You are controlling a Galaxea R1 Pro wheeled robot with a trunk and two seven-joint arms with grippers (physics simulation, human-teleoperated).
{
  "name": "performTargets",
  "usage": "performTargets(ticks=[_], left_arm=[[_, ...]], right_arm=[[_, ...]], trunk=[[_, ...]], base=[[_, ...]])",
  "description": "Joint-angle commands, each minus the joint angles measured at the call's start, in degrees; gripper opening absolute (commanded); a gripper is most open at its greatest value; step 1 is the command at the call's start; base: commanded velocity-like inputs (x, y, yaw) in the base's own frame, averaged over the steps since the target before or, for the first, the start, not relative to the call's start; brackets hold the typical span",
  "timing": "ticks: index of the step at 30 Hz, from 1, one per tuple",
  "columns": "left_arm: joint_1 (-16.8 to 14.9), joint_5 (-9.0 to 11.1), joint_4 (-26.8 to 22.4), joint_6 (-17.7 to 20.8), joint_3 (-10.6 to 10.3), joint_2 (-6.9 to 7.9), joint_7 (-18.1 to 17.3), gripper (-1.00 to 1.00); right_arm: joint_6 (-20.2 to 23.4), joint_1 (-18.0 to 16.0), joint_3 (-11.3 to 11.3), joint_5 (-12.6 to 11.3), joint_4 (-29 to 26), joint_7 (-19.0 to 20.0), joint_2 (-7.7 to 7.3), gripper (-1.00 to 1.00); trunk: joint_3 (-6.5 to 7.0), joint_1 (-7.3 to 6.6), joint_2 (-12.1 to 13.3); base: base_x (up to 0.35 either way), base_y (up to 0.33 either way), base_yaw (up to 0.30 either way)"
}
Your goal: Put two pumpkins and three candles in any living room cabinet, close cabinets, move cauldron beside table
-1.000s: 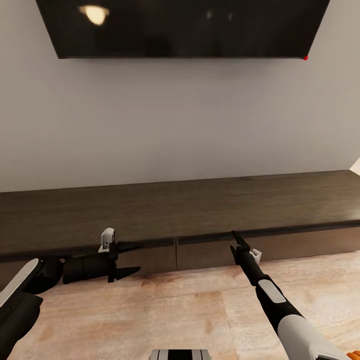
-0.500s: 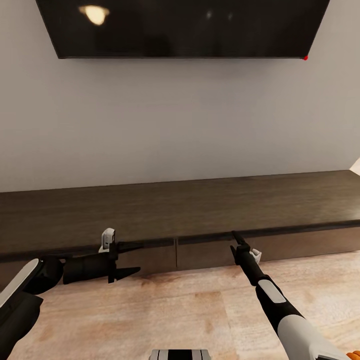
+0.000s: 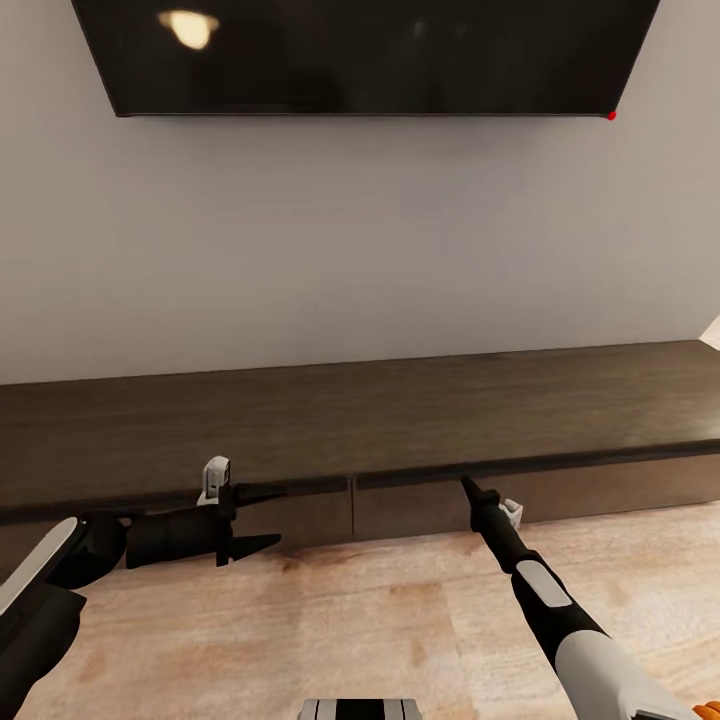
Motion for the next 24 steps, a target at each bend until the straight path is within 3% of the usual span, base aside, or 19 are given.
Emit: performTargets(ticks=[1, 24], left_arm=[[-0.04, 0.6, -0.01, -0.04, -0.04, 0.03, 0.55, 1.0], [-0.04, 0.6, -0.01, -0.04, -0.13, 0.03, 0.55, 1.0]], right_arm=[[1.03, -0.07, -0.08, -1.31, -0.2, 0.49, 0.03, -1.0], [1.11, -0.07, -0.08, -1.31, -0.2, 0.54, 0.03, -1.0]], trunk=[[-0.03, -0.02, -0.03], [-0.03, -0.02, -0.03]], base=[[0.0, 0.0, 0.0], [-0.055, 0.0, 0.0]])
